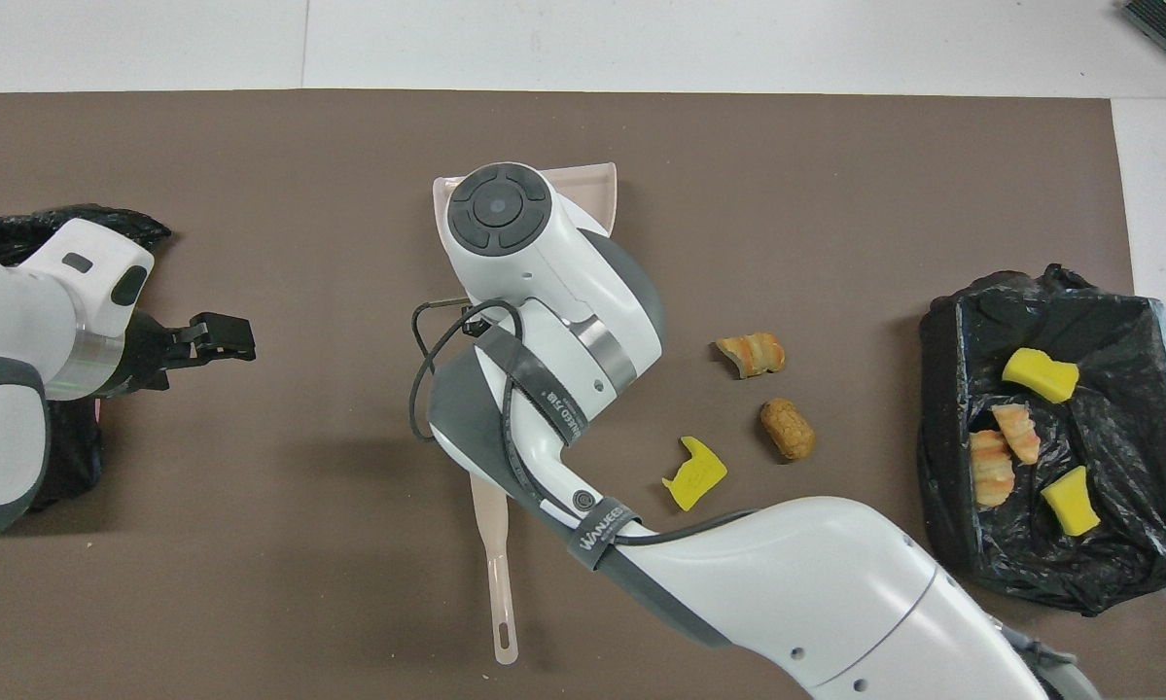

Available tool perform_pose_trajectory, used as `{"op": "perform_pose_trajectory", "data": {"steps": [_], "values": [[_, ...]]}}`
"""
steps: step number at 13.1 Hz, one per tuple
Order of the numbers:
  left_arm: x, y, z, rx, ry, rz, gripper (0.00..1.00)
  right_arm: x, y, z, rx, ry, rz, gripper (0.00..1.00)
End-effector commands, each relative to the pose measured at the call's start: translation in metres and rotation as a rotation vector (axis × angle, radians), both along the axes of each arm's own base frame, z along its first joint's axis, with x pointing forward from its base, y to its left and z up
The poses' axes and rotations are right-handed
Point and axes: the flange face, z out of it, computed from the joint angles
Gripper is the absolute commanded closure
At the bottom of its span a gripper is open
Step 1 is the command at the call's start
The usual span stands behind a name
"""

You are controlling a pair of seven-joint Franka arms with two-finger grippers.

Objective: Sweep and dump trash in bin
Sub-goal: 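Bring the empty dustpan back with the right gripper and set it down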

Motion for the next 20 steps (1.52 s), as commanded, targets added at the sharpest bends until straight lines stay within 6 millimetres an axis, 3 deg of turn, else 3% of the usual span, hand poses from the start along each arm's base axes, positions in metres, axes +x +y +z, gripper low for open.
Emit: {"op": "perform_pose_trajectory", "data": {"steps": [1,4,9,10,11,13,15,18,20], "values": [[0.002,0.002,0.002,0.009,0.010,-0.007,0.00,-0.002,0.019,-0.007,0.038,-0.004,-0.037,1.00],[0.002,0.002,0.002,0.009,0.010,-0.008,0.00,-0.007,0.031,-0.012,0.070,-0.005,-0.060,1.00],[0.002,0.002,0.002,0.009,0.010,-0.008,0.00,-0.009,0.033,-0.019,0.068,-0.006,-0.063,1.00],[0.002,0.002,0.002,0.009,0.010,-0.007,0.00,-0.008,0.032,-0.019,0.069,-0.007,-0.063,0.90],[0.002,0.003,0.002,0.009,0.010,-0.005,0.00,-0.006,0.029,-0.020,0.071,-0.006,-0.068,0.68],[0.002,0.002,0.002,0.009,0.010,-0.007,0.00,-0.008,0.029,-0.021,0.063,0.001,-0.066,0.56],[0.002,0.003,0.002,0.009,0.010,-0.005,0.00,-0.011,0.030,-0.019,0.058,0.005,-0.062,0.50],[0.002,0.002,0.002,0.009,0.010,-0.007,0.00,-0.017,0.033,0.000,0.072,-0.003,-0.067,0.40],[0.002,0.002,0.002,0.009,0.010,-0.007,0.00,-0.032,0.032,0.017,0.060,-0.012,-0.112,0.35]]}}
